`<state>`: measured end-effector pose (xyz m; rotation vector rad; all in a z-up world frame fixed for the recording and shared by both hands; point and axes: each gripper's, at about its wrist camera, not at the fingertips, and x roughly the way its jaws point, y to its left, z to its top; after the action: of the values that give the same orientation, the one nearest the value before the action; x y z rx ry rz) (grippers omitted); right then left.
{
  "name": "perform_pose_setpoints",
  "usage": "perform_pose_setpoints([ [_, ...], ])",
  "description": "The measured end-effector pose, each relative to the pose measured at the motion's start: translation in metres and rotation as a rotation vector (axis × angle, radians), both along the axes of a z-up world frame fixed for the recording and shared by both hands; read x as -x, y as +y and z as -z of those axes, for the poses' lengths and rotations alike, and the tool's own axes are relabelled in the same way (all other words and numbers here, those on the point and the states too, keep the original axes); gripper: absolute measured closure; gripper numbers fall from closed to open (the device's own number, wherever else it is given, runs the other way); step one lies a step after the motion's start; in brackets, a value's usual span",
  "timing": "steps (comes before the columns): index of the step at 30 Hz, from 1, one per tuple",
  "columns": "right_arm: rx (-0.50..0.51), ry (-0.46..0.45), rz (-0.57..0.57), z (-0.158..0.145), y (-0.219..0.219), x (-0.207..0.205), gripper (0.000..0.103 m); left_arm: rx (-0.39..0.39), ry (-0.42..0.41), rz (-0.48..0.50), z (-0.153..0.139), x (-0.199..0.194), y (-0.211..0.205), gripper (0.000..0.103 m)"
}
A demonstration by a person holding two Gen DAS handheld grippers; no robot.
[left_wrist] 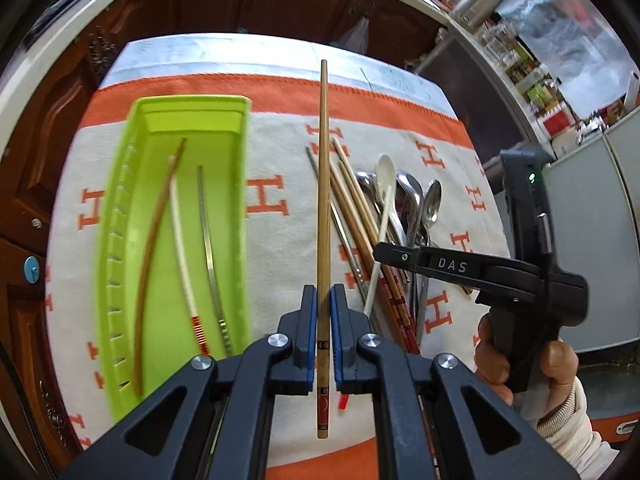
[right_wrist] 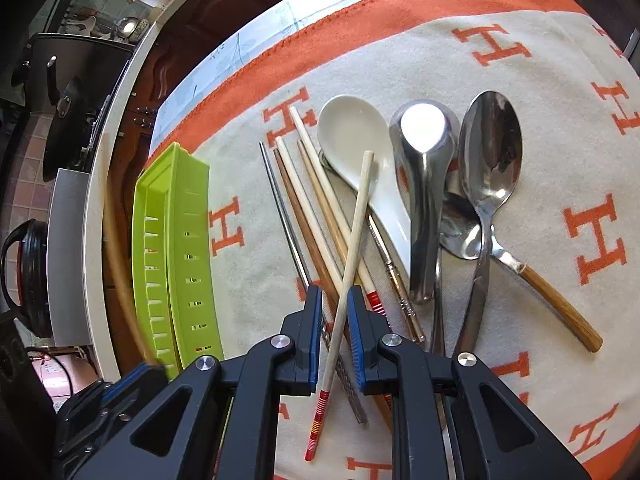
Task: Organize utensils
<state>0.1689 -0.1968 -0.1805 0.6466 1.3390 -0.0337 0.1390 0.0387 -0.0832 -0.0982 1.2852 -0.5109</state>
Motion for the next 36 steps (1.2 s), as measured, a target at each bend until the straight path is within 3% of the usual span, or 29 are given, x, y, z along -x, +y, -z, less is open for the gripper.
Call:
perform_pose_setpoints([
  [9, 0.064, 0.033, -0.001, 0.010, 0.016, -0.007, 0.095, 0.029, 0.007, -0.163, 0.006, 0.002, 0.057, 0.099],
  [16, 0.090, 0.019, -0.001, 0.006, 0.023, -0.007, 0.098, 0.025, 0.026, -0.206, 0.026, 0.005, 0.069, 0.099],
  [22, 0.089, -0.049, -0.055, -0.028, 0.030, -0.002, 0.098, 0.024, 0.042, -0.224, 0.036, 0.005, 0.077, 0.099],
  [26, 0.020, -0.083, -0.114, -0.054, 0.039, 0.005, 0.098, 0.022, 0.050, -0.227, 0.041, 0.004, 0.081, 0.099],
  [28, -0.040, -0.117, -0.174, -0.079, 0.058, 0.004, 0.098, 0.017, 0.055, -0.230, 0.043, 0.002, 0.083, 0.099],
  [36, -0.063, -0.182, -0.290, -0.112, 0.126, -0.026, 0.098, -0.054, 0.062, -0.193, 0.053, -0.021, 0.080, 0.099],
])
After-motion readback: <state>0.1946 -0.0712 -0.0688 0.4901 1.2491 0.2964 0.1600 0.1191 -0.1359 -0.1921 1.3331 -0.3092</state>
